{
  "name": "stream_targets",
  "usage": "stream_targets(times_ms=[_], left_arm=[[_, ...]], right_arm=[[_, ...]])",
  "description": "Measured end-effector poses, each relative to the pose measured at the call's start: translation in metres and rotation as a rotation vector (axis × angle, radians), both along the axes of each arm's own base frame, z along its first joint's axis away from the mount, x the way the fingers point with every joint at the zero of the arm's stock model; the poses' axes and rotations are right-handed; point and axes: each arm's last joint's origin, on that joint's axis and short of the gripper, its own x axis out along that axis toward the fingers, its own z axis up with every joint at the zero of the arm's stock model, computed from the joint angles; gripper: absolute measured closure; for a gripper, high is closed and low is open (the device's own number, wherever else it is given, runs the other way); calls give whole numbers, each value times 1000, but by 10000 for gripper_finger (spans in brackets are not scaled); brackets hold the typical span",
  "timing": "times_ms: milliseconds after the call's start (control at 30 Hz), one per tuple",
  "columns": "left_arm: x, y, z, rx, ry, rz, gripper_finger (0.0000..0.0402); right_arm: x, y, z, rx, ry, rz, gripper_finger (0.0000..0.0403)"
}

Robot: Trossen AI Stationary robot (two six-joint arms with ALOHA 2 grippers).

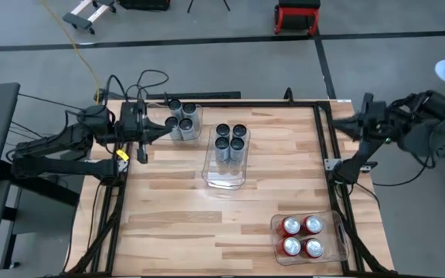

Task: Sort soda cans
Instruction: Return to Home Position

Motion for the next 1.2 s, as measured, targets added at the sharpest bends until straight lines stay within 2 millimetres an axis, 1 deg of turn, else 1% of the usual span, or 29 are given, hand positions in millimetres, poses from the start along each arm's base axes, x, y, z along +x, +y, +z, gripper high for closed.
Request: stream_targets(times_ms=[167, 400, 567, 700, 867, 1067, 1200], left_arm=[[2, 0, -15, 8, 53, -1, 401], [2, -1, -50, -14, 111, -41, 401], [2, -4, -68, -6, 117, -138, 401], [3, -5, -77, -11, 119, -203, 401], [0, -6, -87, -15, 131, -209, 401], [-13, -8, -104, -41, 108, -201, 401], [-26, -9, -119, -68, 72, -152, 401]], right_arm=[[5, 10, -39, 14, -46, 5, 403], [4, 15, -101, 106, -135, 64, 403], [9, 22, -138, 154, -229, 97, 403], [16, 26, -162, 180, -310, 173, 403], [32, 29, -190, 117, -374, 233, 403], [45, 22, -219, 109, -331, 244, 403], [46, 14, -231, 110, -336, 243, 403]])
